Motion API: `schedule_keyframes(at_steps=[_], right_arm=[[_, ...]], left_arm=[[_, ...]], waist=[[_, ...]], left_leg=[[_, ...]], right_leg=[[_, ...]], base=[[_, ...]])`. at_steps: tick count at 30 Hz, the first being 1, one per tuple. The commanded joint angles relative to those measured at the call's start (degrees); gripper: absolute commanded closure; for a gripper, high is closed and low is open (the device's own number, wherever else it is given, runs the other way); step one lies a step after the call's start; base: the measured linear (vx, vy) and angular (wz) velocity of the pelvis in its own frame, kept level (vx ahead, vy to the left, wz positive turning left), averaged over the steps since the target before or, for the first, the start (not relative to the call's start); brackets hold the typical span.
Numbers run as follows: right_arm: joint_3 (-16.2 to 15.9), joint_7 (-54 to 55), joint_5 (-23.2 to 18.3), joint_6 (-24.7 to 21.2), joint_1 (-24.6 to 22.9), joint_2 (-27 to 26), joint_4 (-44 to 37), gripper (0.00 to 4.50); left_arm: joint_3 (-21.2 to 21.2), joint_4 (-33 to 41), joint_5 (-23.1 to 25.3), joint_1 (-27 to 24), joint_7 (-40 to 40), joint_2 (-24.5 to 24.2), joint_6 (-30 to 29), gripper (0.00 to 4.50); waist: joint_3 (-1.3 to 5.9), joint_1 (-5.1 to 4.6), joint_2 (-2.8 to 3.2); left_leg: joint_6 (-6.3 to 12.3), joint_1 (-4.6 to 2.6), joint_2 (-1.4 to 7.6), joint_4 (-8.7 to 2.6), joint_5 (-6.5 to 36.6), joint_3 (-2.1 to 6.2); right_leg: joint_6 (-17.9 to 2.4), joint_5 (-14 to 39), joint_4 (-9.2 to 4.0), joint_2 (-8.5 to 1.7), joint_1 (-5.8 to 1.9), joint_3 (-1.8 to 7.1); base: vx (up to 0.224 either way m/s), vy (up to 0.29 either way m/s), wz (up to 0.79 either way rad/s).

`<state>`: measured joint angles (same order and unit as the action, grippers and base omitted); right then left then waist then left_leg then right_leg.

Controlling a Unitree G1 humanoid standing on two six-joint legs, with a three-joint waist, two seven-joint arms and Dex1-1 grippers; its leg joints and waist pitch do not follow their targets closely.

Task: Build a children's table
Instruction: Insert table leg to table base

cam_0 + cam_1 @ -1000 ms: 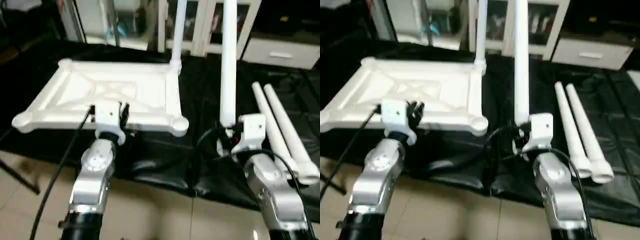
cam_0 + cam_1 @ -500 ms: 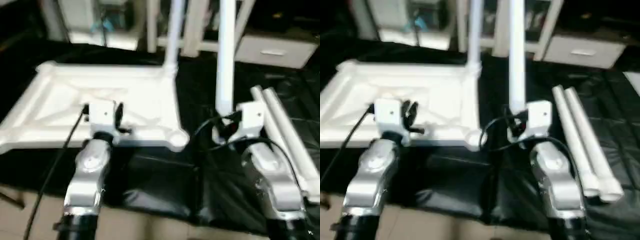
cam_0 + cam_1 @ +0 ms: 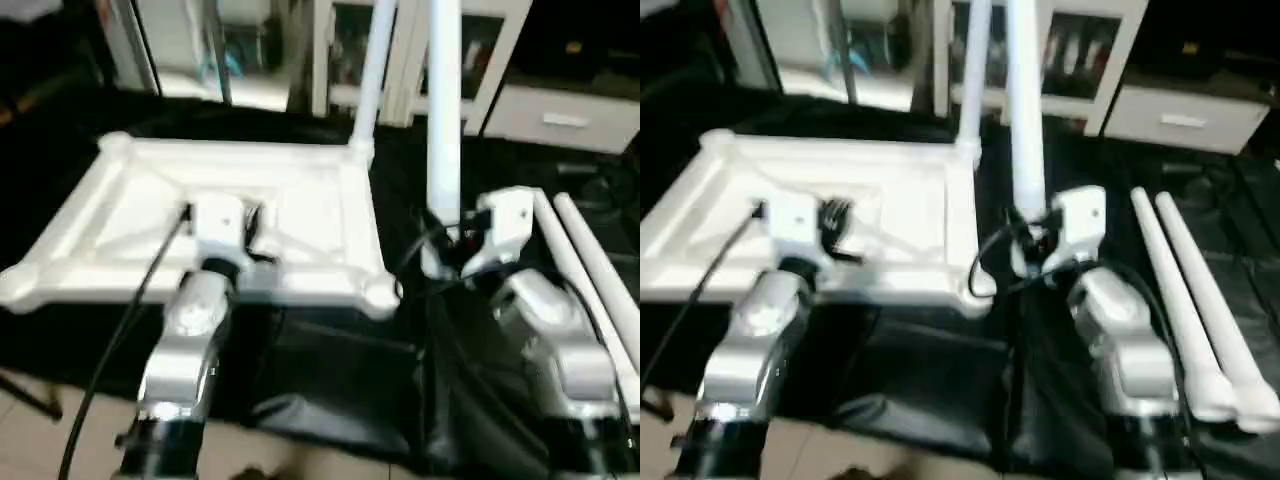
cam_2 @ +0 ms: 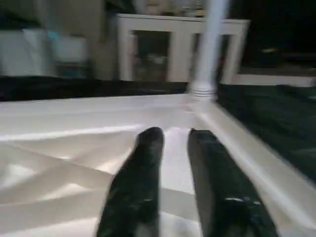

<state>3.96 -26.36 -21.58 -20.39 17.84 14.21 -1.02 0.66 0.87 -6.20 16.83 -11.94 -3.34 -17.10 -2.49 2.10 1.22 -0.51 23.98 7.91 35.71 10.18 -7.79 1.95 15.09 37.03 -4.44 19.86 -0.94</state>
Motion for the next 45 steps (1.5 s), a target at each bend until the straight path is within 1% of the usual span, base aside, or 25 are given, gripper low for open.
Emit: schedule_keyframes(at_steps=[1,2,3,6,7,8,9,11,12,13,14,15,16,17,19,24,26,30,31,33,35,36,39,43,45], right_arm=[[-0.06,-9.64,-8.10,-5.82,0.82,2.37,-1.92,2.65],[-0.03,-10.25,-8.66,-6.30,0.83,2.56,-1.96,2.65],[0.24,-12.75,-11.23,-8.59,0.88,3.33,-2.06,2.65],[0.46,-17.53,-14.95,-11.81,0.68,5.38,-2.27,2.65],[0.65,-20.13,-16.73,-13.77,0.44,6.81,-2.61,2.65],[0.79,-21.84,-17.82,-15.05,0.27,7.84,-2.84,2.65],[1.03,-22.89,-18.99,-16.38,0.12,8.43,-3.06,2.65],[1.07,-26.40,-21.56,-19.36,-0.57,10.86,-3.62,2.65],[1.02,-26.61,-21.62,-19.47,-0.61,11.03,-3.63,2.65],[0.90,-27.11,-21.74,-19.73,-0.69,11.43,-3.66,2.65],[0.51,-27.82,-21.59,-20.02,-0.80,12.03,-3.83,2.65],[-0.30,-28.49,-20.84,-19.86,-0.98,12.69,-4.12,2.65],[-0.30,-28.49,-20.84,-19.86,-0.98,12.69,-4.12,2.65],[-1.05,-28.94,-19.93,-19.45,-1.00,13.22,-4.19,2.65],[-1.62,-29.10,-19.17,-19.04,-0.90,13.54,-4.04,2.65],[-2.75,-28.42,-17.55,-18.23,-0.10,13.68,-3.43,2.65],[-3.06,-28.16,-16.70,-17.74,-0.14,13.72,-3.26,2.65],[-3.51,-28.17,-15.57,-16.82,-0.52,13.90,-3.06,2.65],[-3.48,-28.14,-15.37,-16.72,-0.60,13.85,-3.06,2.65],[-3.49,-28.09,-15.11,-16.58,-0.79,13.80,-3.20,2.65],[-3.48,-27.90,-15.04,-16.54,-0.84,13.72,-3.34,2.65],[-3.50,-27.95,-14.89,-16.46,-0.89,13.69,-3.43,2.65],[-3.53,-27.83,-14.40,-16.07,-1.19,13.71,-3.79,2.65],[-3.48,-27.65,-13.83,-15.46,-1.91,14.57,-4.31,2.65],[-3.56,-27.05,-12.66,-14.63,-2.19,15.03,-4.37,2.65]], left_arm=[[1.79,1.83,-10.89,3.45,-8.58,0.40,-8.55,3.20],[1.81,1.98,-11.58,3.69,-9.21,0.38,-9.28,2.95],[1.90,2.48,-14.29,4.69,-11.42,0.30,-12.61,2.83],[2.70,2.80,-20.51,6.94,-15.57,0.45,-18.16,2.78],[3.90,2.46,-24.83,8.85,-16.97,0.96,-20.35,2.67],[4.81,2.07,-27.81,10.36,-17.71,1.39,-21.55,2.51],[5.46,1.71,-29.25,11.44,-17.66,1.70,-22.20,2.39],[7.49,0.28,-32.49,15.08,-17.44,2.49,-24.36,2.38],[7.57,0.06,-32.46,15.39,-17.35,2.52,-24.44,2.21],[7.77,-0.47,-32.38,16.11,-17.15,2.58,-24.63,2.21],[8.07,-1.44,-32.20,17.31,-17.18,2.50,-25.04,2.04],[8.11,-2.34,-31.79,18.54,-17.40,2.43,-25.06,2.04],[8.11,-2.34,-31.79,18.54,-17.40,2.43,-25.06,2.04],[8.28,-3.09,-32.04,19.65,-17.75,2.42,-25.52,2.04],[8.17,-3.66,-32.22,20.56,-17.94,2.10,-26.17,2.04],[1.87,-4.03,-29.76,23.74,-18.23,0.96,-28.02,2.04],[0.95,-3.40,-29.87,24.34,-18.52,1.58,-28.40,2.04],[-1.34,-3.08,-29.45,26.30,-18.96,3.64,-28.26,2.04],[-1.80,-3.42,-29.43,26.89,-18.97,4.02,-28.05,2.04],[-2.56,-4.24,-29.11,27.98,-18.95,4.83,-27.36,2.04],[-2.96,-4.48,-28.92,28.31,-19.19,5.08,-27.15,2.04],[-3.14,-4.70,-28.73,28.45,-19.23,5.26,-27.01,2.04],[-3.52,-5.27,-27.52,28.46,-18.84,5.01,-26.51,2.04],[-1.86,-5.43,-25.97,27.36,-17.65,2.47,-25.41,2.04],[-2.29,-5.99,-22.89,26.67,-17.13,-0.18,-22.94,2.04]], waist=[[2.79,-0.21,-0.13],[2.79,0.02,-0.03],[2.57,0.11,-0.12],[2.37,0.35,-0.74],[2.37,0.24,-1.32],[2.37,0.25,-1.44],[2.58,0.57,-1.09],[2.76,0.35,-1.83],[2.88,0.40,-1.72],[2.88,0.41,-1.98],[2.97,0.48,-1.87],[3.03,0.41,-2.37],[3.08,0.61,-2.26],[3.06,0.57,-2.46],[3.41,0.83,-2.46],[3.95,1.76,-2.13],[3.82,2.02,-2.00],[3.32,2.60,-1.97],[3.27,2.86,-1.73],[3.16,2.83,-1.78],[3.10,2.77,-1.87],[2.91,2.58,-1.87],[2.91,2.30,-1.82],[3.06,2.36,-1.84],[3.10,2.22,-1.89]], left_leg=[[-1.65,-2.96,4.39,-5.58,19.40,1.37],[-2.50,-3.24,4.29,-5.59,21.07,1.20],[-3.72,-3.60,4.38,-5.68,23.23,0.94],[-4.56,-3.05,4.16,-5.82,24.45,0.54],[-4.25,-2.74,4.23,-5.97,23.11,0.39],[-4.06,-2.68,4.14,-5.92,22.80,0.20],[-4.13,-2.98,4.26,-5.81,22.07,0.07],[-3.28,-2.22,4.48,-6.10,17.67,0.19],[-2.98,-2.11,4.49,-6.16,16.71,0.31],[-2.54,-2.33,4.57,-6.19,16.80,0.14],[-2.43,-2.61,4.63,-6.16,17.19,0.08],[-1.71,-2.21,4.46,-5.93,15.80,-0.10],[-0.94,-2.33,4.54,-5.74,14.02,-0.29],[-0.17,-1.95,4.54,-5.71,12.27,-0.35],[1.07,-2.17,4.51,-5.27,8.88,-0.52],[5.29,-1.98,4.47,-4.21,0.63,-0.92],[5.53,-2.08,4.59,-4.27,1.80,-1.03],[2.98,-2.30,4.94,-5.00,8.03,-1.05],[1.83,-2.51,5.01,-5.16,9.96,-1.02],[-0.14,-2.62,5.01,-5.52,12.95,-0.97],[-0.52,-2.61,5.00,-5.63,13.63,-0.97],[-1.65,-2.35,4.89,-5.92,15.72,-0.86],[-3.27,-2.47,4.86,-6.15,18.35,-0.88],[-3.11,-2.56,4.88,-6.13,17.26,-1.00],[-2.79,-2.52,4.85,-6.14,16.51,-1.10]], right_leg=[[-13.63,4.84,-4.51,-3.13,-0.65,1.00],[-13.38,6.76,-4.67,-3.09,-0.36,1.03],[-12.67,9.11,-5.11,-3.17,0.42,1.29],[-10.85,15.13,-5.85,-3.85,0.47,1.42],[-10.11,15.69,-5.97,-4.01,0.26,1.36],[-9.99,16.32,-5.90,-3.99,0.25,1.37],[-9.87,16.53,-6.03,-4.14,0.53,1.45],[-10.41,10.55,-5.53,-3.91,-0.14,1.12],[-10.57,8.85,-5.28,-3.78,-0.34,0.94],[-10.69,7.69,-5.38,-3.71,-0.01,0.86],[-10.93,7.64,-5.42,-3.81,0.10,0.86],[-11.06,6.79,-5.52,-4.03,-0.13,0.97],[-11.39,5.05,-5.62,-4.22,0.06,1.10],[-11.80,3.56,-5.53,-4.27,-0.23,1.06],[-12.53,-0.69,-5.13,-4.18,-0.27,1.04],[-14.89,-12.11,-4.01,-4.02,-0.17,0.90],[-16.13,-11.42,-4.04,-4.05,-0.06,0.81],[-15.56,-3.32,-4.79,-4.18,0.02,0.90],[-14.98,-0.88,-4.95,-4.26,0.16,0.95],[-13.61,2.08,-5.31,-4.15,0.36,1.01],[-13.26,2.78,-5.40,-4.13,0.39,1.01],[-12.07,5.61,-5.60,-4.16,0.31,0.99],[-9.82,9.43,-6.08,-4.29,0.63,1.00],[-9.40,7.30,-6.04,-4.16,0.86,1.04],[-9.14,6.21,-6.07,-4.05,0.85,1.06]], base=[[-0.083,0.028,0.00],[-0.080,0.029,0.04],[-0.080,0.029,0.04],[-0.062,0.033,0.02],[0.000,0.000,0.00],[0.000,0.000,0.00],[0.000,0.000,0.00],[0.000,0.000,0.00],[0.000,0.000,0.00],[0.000,0.000,0.00],[0.000,0.000,0.00],[0.000,0.000,0.00],[0.000,0.000,0.00],[0.000,0.000,0.00],[0.000,0.000,0.00],[0.000,0.000,0.00],[0.000,0.000,0.00],[0.000,0.000,0.00],[0.000,0.000,0.00],[0.000,0.000,0.00],[0.000,0.000,0.00],[0.000,0.000,0.00],[0.000,0.000,0.00],[0.000,0.000,0.00],[0.000,0.000,0.00]])
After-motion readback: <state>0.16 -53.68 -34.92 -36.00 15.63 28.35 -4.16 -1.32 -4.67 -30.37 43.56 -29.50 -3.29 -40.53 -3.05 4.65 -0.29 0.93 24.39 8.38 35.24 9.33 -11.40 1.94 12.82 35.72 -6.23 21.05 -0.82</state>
